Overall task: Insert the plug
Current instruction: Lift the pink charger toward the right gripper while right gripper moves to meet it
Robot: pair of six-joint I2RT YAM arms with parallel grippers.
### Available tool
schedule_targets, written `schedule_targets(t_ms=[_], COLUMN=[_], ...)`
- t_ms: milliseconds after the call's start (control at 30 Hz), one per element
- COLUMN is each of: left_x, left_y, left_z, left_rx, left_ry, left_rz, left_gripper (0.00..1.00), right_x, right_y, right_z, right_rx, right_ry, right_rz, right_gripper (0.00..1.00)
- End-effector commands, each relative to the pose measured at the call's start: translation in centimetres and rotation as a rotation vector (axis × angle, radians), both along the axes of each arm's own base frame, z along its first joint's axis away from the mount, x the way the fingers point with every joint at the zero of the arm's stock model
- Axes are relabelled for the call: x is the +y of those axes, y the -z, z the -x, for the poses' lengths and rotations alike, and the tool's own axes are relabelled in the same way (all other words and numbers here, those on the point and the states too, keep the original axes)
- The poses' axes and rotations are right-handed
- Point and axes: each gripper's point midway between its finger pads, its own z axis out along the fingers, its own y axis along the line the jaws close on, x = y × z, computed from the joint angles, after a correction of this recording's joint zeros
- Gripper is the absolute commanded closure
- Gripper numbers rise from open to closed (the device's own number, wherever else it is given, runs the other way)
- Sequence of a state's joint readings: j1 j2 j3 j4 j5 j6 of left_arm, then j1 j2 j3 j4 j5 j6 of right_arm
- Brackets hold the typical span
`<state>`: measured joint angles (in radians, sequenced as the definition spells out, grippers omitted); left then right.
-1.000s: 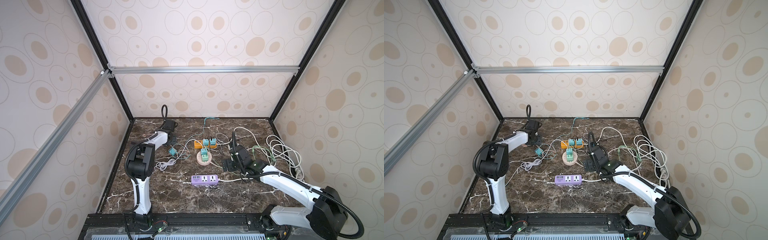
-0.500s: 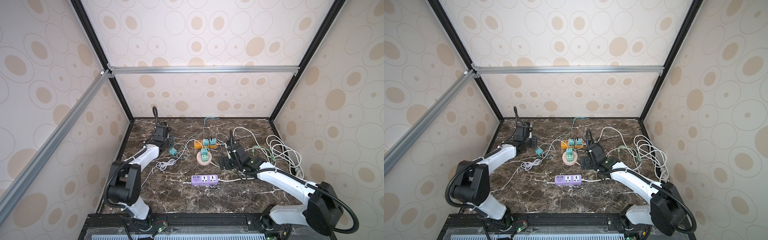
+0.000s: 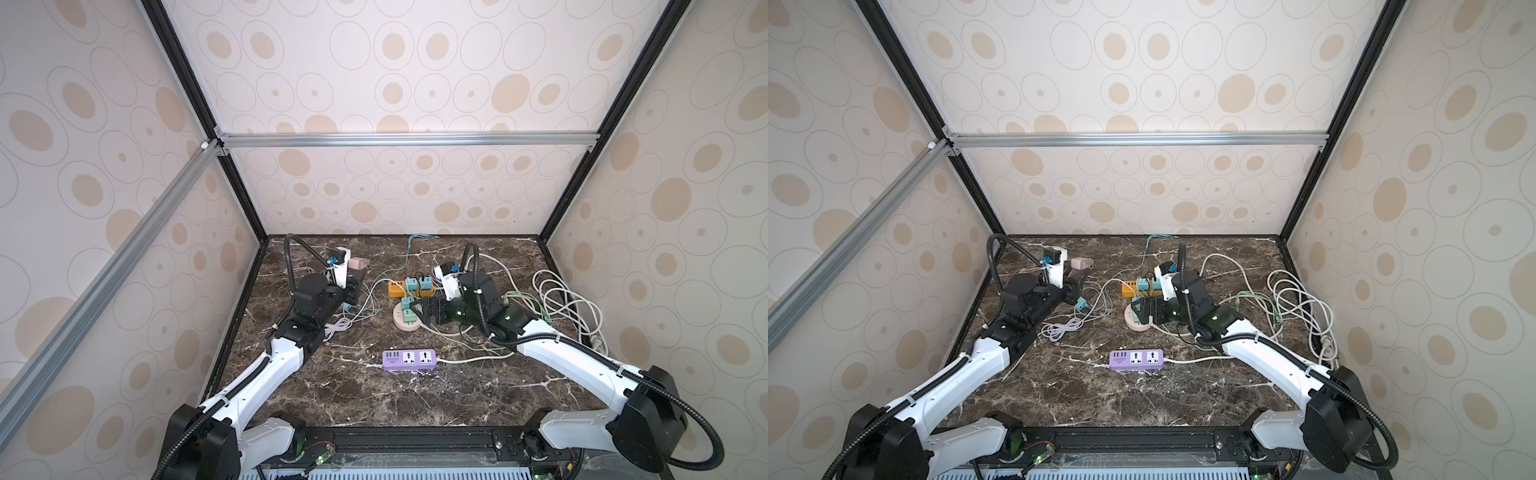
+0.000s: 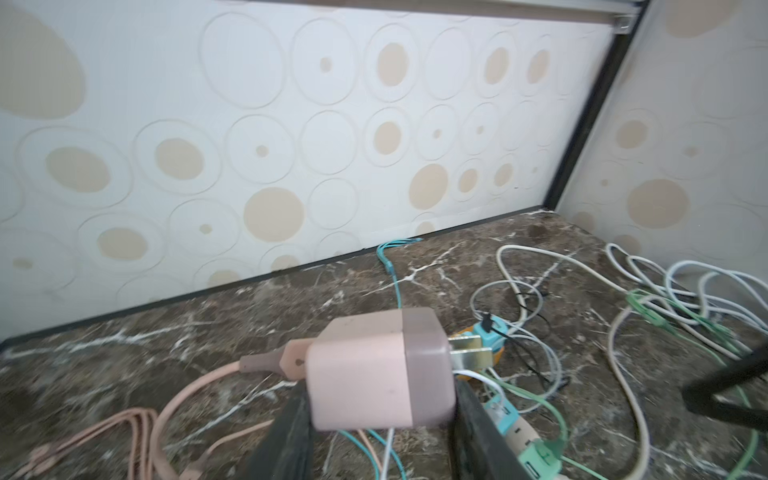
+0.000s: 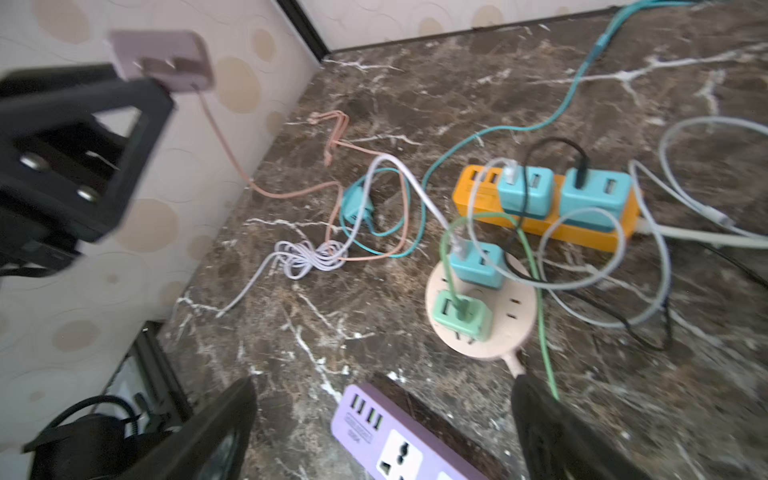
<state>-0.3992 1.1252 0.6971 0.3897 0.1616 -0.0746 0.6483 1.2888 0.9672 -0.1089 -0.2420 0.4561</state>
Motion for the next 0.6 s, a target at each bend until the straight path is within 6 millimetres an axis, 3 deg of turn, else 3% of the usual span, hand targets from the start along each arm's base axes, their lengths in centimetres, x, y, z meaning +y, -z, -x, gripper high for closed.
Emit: schedule_targets(t_ms=[0, 233, 367, 567], left_x=[-3.0, -6.7, -7.8, -8.6], left_y=[-4.1, -3.3, -3.4, -3.8], left_z=[2.5, 5.3, 6.5, 6.9], left_rx=[-0.281, -0.460, -0.530, -0.538], left_ry=[0.164, 0.355, 0.410, 0.436], left_rz=[-0.046, -0.181, -0.204, -0.210], left_gripper=[0.76, 0.79, 0.78, 0.77], right_x=[1.8, 1.6, 1.9, 3.0], right_y=[-3.0, -5.0, -4.9, -6.4], right_z=[0.8, 1.7, 2.4, 3.2], right_rx=[0.008, 0.030, 0.103, 0.117], right_ry=[-0.095, -0.122, -0.174, -0.262], right_rz=[-0.094, -0.069, -0.018, -0.040], right_gripper=[0.07, 0.08, 0.08, 0.08])
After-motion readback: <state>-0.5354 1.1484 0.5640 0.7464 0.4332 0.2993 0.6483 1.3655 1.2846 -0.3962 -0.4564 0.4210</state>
